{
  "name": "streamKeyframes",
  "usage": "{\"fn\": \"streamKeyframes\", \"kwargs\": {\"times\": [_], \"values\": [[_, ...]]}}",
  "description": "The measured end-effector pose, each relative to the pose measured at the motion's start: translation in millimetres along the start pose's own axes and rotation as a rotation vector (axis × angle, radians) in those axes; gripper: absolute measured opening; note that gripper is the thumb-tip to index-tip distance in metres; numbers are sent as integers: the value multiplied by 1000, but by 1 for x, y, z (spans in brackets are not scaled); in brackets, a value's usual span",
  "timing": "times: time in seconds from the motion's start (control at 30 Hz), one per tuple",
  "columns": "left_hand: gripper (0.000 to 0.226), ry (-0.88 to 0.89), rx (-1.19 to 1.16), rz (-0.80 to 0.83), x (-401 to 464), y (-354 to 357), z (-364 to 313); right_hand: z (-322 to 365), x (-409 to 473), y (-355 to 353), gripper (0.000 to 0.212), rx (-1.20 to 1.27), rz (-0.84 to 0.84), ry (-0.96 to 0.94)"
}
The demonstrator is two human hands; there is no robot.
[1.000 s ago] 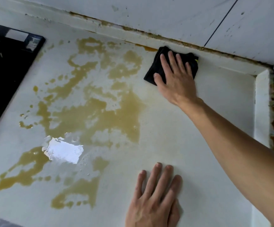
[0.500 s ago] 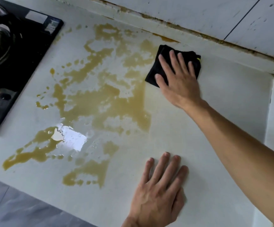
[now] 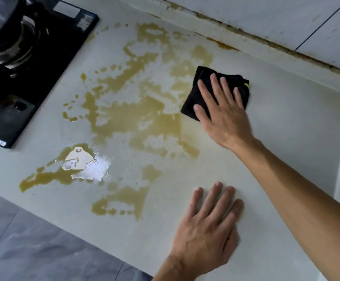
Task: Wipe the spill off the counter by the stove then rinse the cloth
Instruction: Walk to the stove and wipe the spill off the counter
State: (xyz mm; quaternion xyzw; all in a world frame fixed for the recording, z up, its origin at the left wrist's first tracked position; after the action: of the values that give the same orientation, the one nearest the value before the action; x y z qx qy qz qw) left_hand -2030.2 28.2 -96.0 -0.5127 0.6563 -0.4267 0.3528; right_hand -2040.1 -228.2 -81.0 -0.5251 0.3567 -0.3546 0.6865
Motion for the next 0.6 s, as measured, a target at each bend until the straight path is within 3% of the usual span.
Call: {"fn": "streamKeyframes", "kwargs": {"times": [0.1, 0.2, 0.3, 0.47, 0.6], "values": [[52, -7, -10, 4, 1, -5, 0, 13, -48, 9, 66, -5, 21, -44], [54, -5, -3, 34, 3, -10, -1, 49, -90, 23, 68, -45, 81, -218], [55, -3, 25, 60, 2, -12, -1, 68, -83, 29, 68, -67, 104, -348], [62, -124, 25, 16, -31, -18, 8, 46, -41, 18, 67, -26, 77, -195], [59, -202, 31, -29, -63, -23, 21, 59, -86, 24, 69, -47, 52, -156]]}}
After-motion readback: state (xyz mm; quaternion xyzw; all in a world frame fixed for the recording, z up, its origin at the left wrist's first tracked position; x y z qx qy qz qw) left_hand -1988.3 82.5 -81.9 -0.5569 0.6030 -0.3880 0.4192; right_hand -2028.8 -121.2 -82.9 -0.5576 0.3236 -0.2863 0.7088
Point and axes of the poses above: each hand's wrist, its own x-axis towards the middle knuckle, its own y-axis out of the palm, z = x × y, the point moved 8 cm from there along x, towards the middle knuckle, and after that the axes turned 9 degrees about -y, right-handed, at the moved point
